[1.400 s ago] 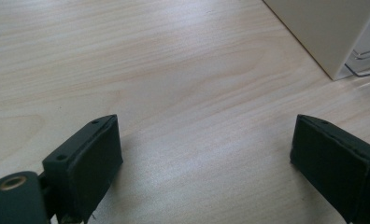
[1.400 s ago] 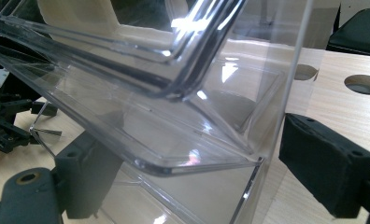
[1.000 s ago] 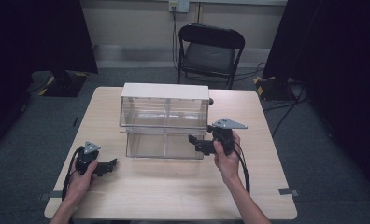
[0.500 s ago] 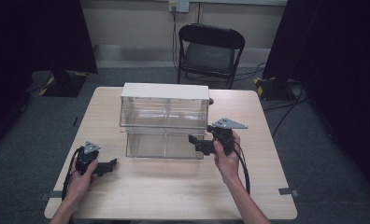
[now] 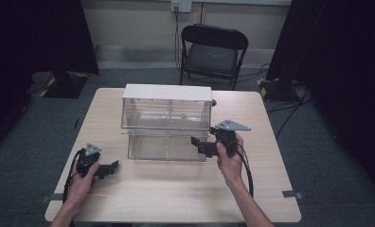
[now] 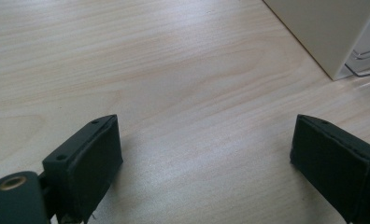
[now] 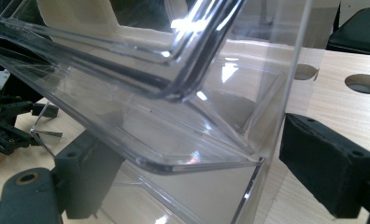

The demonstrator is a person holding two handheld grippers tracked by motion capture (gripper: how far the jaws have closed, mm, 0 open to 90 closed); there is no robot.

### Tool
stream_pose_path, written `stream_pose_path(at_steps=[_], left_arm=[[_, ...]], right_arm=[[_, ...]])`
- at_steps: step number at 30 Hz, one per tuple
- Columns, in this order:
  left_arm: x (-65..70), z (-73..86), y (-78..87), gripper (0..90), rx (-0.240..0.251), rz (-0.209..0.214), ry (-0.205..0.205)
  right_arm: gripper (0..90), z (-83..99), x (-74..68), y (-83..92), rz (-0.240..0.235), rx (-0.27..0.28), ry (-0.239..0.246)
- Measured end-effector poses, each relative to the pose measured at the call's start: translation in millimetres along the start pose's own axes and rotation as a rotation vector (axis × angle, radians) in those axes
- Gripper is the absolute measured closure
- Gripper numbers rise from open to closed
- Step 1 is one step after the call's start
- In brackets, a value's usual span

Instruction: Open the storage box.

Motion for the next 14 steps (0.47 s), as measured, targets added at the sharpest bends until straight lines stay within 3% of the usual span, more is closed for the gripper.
stream_pose_path(at_steps=[14], left_arm=[[0.0,0.0,0.1,8.4,-0.001,0.001,0.001]], right_arm=[[13.1,-0.1,0.3,-0.2,-0.003,-0.003,0.001]])
Point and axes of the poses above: each handheld gripper's, and its own axes: y roughly backward along the jaws, z roughly out of its underside, x roughly to its right, the point moved 5 cm from there along -y, roughly forward along the jaws
